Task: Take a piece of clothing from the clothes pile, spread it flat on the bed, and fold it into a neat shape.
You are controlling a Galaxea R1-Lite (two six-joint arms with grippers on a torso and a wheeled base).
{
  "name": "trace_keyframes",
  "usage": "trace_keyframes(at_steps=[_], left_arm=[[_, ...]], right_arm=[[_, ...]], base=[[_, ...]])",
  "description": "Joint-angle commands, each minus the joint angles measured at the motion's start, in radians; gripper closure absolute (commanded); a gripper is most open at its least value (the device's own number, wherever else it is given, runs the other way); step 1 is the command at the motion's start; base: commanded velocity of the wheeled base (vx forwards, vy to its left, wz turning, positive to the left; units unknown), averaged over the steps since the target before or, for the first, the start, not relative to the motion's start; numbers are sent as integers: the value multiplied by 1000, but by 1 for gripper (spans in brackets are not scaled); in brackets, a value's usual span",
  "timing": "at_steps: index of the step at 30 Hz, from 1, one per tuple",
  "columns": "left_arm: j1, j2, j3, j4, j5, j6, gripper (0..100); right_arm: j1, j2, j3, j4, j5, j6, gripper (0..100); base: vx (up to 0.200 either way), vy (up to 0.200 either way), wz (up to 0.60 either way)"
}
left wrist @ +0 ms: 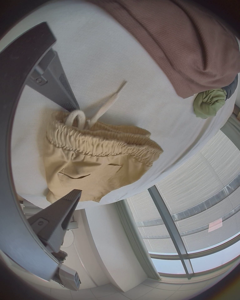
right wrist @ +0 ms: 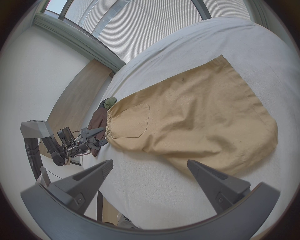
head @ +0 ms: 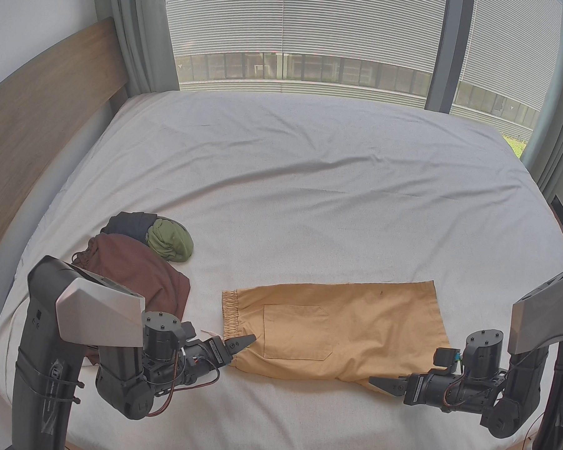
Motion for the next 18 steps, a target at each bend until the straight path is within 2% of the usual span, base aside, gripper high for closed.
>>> trace_keyframes(at_steps=[1,18], left_arm=[[-20,10,-10,4,5,0,0],[-35,29,-117,96,14,47,0]], right_arm=[[2,-6,-4,-1,0,0,0],[-4,-25,-15,-1,-5,2,0]], base=[[0,0,0],[0,0,0]])
